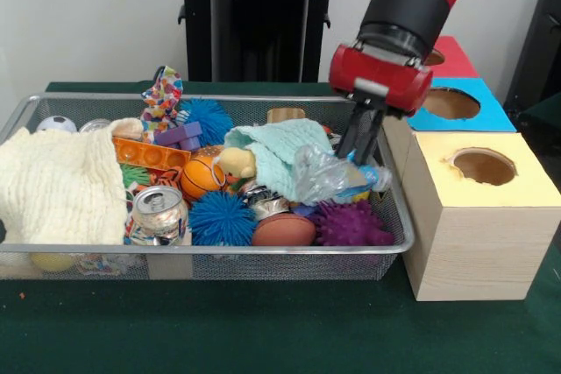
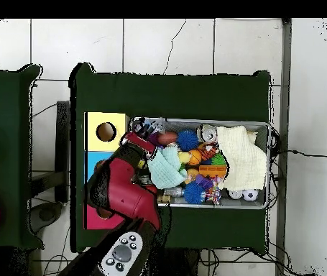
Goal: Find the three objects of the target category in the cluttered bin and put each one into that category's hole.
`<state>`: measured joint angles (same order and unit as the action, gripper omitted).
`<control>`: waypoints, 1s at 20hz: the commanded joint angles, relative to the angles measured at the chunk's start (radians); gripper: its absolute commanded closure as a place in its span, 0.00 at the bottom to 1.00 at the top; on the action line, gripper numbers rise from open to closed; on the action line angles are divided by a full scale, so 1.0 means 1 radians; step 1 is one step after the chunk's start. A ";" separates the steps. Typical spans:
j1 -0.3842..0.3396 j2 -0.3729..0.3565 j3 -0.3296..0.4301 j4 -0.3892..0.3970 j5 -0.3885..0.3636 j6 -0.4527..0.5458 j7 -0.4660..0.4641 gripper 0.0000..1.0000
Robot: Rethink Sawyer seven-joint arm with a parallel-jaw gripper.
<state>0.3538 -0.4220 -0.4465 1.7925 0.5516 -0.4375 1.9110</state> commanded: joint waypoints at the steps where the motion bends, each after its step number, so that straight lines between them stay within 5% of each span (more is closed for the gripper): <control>1: -0.041 -0.116 0.041 0.074 -0.101 0.166 0.098 1.00; 10: -0.081 -0.287 0.094 0.178 -0.204 0.247 0.153 1.00; 20: -0.040 -0.324 0.121 0.226 -0.157 0.340 0.198 1.00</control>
<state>0.2966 -0.7258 -0.4429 1.9213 0.3872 -0.2474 1.9110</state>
